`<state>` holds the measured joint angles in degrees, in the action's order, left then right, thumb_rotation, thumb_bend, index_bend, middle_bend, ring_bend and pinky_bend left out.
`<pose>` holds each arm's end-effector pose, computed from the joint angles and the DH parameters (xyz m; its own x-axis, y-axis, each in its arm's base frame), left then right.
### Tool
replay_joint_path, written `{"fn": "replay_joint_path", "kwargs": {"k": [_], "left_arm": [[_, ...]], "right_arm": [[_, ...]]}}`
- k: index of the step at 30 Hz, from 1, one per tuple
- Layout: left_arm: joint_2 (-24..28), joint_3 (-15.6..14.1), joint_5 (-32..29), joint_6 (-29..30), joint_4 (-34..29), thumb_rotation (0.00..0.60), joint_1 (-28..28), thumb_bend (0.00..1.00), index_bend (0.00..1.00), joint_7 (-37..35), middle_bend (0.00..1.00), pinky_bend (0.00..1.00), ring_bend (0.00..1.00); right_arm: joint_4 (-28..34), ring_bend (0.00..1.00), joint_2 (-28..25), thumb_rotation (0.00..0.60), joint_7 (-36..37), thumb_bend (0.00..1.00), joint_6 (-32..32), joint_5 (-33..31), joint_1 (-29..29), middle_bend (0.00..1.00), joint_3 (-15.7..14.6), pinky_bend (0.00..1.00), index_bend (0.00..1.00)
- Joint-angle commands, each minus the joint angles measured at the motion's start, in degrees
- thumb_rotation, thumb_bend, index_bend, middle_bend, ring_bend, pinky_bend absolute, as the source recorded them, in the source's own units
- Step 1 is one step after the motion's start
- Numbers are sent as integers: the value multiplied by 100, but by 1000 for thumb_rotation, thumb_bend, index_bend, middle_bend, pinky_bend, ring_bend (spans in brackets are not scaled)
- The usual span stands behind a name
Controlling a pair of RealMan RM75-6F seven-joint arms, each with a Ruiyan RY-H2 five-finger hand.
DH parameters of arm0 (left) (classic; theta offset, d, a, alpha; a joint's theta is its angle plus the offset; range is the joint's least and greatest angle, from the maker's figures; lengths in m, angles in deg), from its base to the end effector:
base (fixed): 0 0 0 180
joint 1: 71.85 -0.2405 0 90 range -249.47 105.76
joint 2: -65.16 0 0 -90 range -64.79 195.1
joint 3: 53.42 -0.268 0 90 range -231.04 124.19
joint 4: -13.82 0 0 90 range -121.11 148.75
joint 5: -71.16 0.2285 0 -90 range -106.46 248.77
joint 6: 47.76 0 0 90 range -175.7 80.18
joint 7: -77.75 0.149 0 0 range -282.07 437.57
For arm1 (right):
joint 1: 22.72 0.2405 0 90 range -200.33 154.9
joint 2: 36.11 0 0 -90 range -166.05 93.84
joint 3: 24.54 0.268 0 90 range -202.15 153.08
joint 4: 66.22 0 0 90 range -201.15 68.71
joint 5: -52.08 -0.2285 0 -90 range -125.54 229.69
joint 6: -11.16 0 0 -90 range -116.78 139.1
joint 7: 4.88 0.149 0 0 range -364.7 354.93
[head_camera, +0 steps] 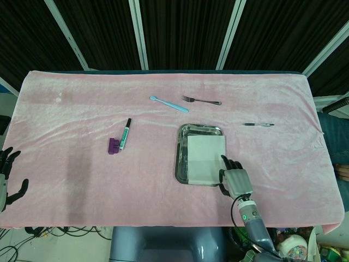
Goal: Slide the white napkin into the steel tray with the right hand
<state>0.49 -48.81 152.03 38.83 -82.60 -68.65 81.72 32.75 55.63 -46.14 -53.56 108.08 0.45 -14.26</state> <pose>-0.3263 0.1841 0.1496 0.3783 -0.0319 0.9251 0.9222 0.0991 -0.3737 -0.2008 -0.2638 -0.0439 0.4074 -0.3637 0.8377 -0.9111 -0.0992 0.4000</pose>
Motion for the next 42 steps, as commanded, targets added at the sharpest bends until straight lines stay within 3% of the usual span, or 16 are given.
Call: {"fn": "replay_joint_path", "kwargs": {"k": [1, 17, 42], "left_arm": [[-2, -1, 5, 7, -1, 600, -1, 395, 119, 7, 37, 0, 0], [-13, 16, -20, 10, 0, 600, 1, 395, 119, 20, 36, 0, 0], [-9, 23, -26, 1, -3, 600, 6, 395, 119, 7, 37, 0, 0]], "right_arm": [[261, 148, 219, 600, -558, 390, -224, -676, 298, 62, 205, 169, 736], [169, 148, 536, 600, -853, 394, -626, -1519, 758, 62, 273, 169, 747], [-145, 148, 644, 600, -718, 396, -738, -1767, 1048, 62, 146, 169, 747]]}}
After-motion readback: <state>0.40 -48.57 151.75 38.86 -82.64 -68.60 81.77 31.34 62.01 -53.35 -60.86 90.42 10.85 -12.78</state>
